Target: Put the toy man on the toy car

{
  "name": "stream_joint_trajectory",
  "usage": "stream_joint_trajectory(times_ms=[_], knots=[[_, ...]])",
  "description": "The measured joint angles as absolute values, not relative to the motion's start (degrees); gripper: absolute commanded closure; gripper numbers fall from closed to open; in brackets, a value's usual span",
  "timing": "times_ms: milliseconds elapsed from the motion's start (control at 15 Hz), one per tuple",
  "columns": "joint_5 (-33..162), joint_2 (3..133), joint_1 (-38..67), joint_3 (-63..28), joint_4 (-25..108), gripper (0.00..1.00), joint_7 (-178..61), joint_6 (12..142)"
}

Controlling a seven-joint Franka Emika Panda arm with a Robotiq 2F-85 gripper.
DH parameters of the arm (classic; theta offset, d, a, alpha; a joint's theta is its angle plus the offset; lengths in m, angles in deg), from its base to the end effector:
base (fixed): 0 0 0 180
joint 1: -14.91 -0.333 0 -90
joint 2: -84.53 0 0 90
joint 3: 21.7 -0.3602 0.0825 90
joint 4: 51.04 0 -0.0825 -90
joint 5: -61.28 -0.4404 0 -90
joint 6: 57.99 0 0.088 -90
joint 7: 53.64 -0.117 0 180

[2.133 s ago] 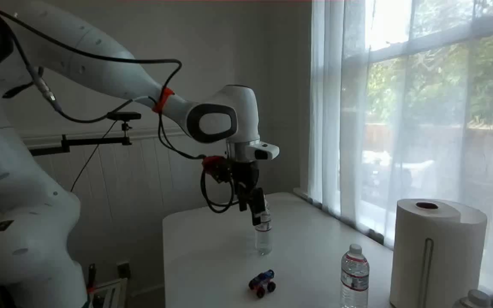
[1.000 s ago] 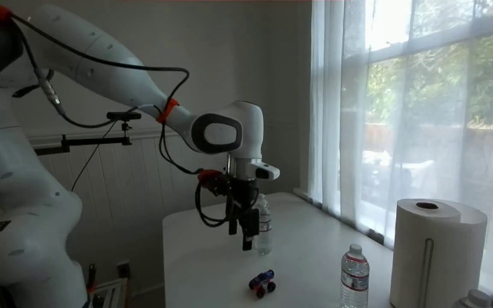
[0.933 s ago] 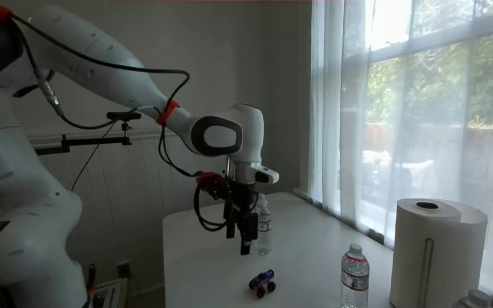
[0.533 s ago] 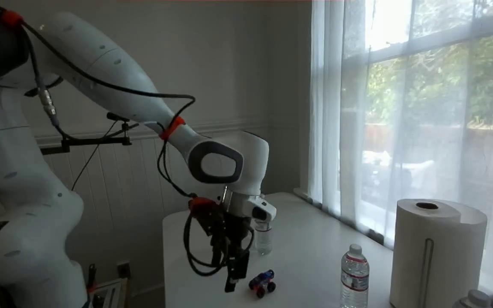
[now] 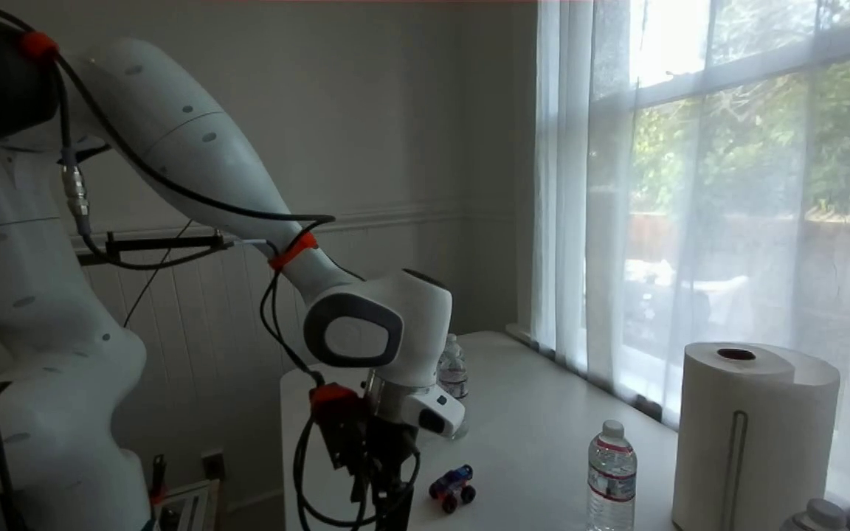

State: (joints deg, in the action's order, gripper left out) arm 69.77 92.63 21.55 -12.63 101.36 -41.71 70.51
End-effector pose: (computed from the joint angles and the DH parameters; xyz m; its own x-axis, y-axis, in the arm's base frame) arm 0.3919 -0.1134 0.2546 0.9581 0.0444 -0.2831 0.0479 -0.9988 0.0056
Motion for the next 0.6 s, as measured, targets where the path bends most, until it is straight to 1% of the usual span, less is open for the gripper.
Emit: stream_joint_trajectory(times_ms=[400, 600], knots=[[69.77, 91.43, 22.73, -11.72, 106.12, 0.0, -41.68, 81.47], [69.77, 89.66, 23.12, -11.56, 106.3, 0.0, -41.68, 85.69]])
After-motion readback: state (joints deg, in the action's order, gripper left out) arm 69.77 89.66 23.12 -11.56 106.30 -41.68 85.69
